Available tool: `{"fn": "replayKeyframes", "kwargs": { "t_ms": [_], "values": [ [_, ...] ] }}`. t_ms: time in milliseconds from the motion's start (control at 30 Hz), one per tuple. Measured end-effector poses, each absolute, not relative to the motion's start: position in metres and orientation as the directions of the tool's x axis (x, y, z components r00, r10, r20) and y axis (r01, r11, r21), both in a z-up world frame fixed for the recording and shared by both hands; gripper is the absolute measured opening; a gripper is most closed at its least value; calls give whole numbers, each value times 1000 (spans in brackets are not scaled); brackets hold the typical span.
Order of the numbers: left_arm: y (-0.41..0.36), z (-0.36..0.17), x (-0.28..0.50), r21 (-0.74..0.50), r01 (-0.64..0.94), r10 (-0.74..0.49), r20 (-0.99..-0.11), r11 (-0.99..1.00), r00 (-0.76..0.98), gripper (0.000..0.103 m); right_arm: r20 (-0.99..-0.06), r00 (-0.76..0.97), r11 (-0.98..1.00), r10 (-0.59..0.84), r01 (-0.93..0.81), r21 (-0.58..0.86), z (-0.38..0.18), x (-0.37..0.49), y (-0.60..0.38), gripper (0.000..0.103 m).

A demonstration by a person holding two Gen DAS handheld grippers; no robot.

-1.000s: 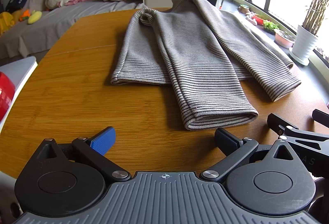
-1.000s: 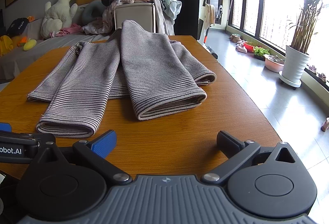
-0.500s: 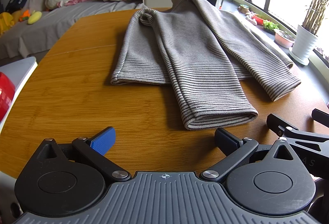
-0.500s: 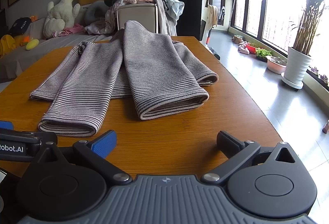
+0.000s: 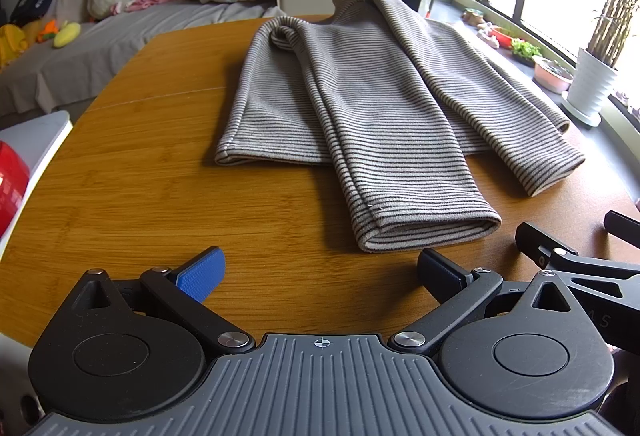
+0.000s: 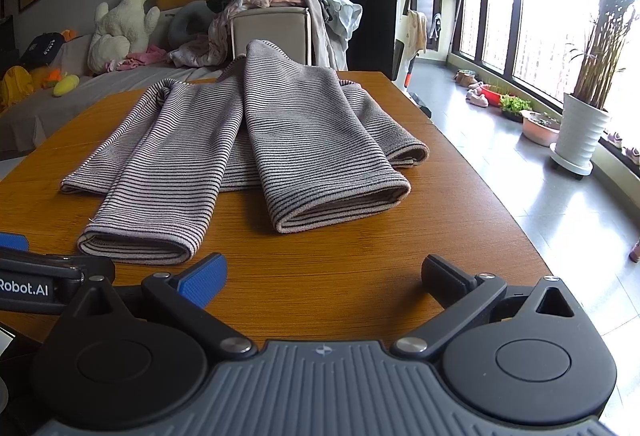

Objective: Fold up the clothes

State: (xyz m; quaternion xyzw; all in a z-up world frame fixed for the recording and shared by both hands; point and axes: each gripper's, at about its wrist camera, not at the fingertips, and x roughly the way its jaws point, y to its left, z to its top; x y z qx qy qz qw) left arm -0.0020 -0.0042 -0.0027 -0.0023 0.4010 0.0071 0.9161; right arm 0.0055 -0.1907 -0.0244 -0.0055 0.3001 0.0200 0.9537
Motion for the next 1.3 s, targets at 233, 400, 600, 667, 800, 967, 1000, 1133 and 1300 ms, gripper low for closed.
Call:
{"fn": "replayKeyframes", "kwargs": {
  "t_ms": [233, 400, 600, 667, 800, 967, 1000, 1133, 1300],
  "values": [
    [0, 2, 2, -40, 41, -57, -735, 998, 675, 103, -584, 808, 996, 74, -86, 7, -22, 9, -197, 103],
    [2, 22, 8, -67, 135, -145, -674, 989, 724, 103, -584, 801, 992, 130, -108, 72, -2, 26, -215, 103],
    [13, 37, 49, -26, 102, -97, -603, 994, 792, 103, -476, 872, 992, 118, -80, 101, 35, 64, -234, 103],
    [20, 37, 68, -31, 85, -87, -592, 996, 801, 103, -458, 881, 991, 119, -75, 114, 41, 84, -235, 103],
    [33, 34, 102, -59, 84, -103, -571, 995, 815, 103, -420, 896, 984, 146, -86, 159, 47, 123, -232, 103],
    [45, 22, 144, -80, 107, -134, -596, 991, 792, 103, -477, 865, 984, 154, -92, 150, 35, 179, -214, 103],
    [47, 18, 152, -92, 119, -150, -610, 989, 778, 103, -508, 846, 984, 160, -95, 152, 28, 191, -209, 103],
    [58, 4, 166, -194, 136, -231, -644, 971, 729, 103, -583, 775, 966, 245, -148, 210, 5, 215, -199, 101],
    [60, -5, 168, -325, 171, -349, -633, 930, 692, 103, -607, 756, 970, 245, -192, 152, -4, 214, -185, 100]
  ]
}}
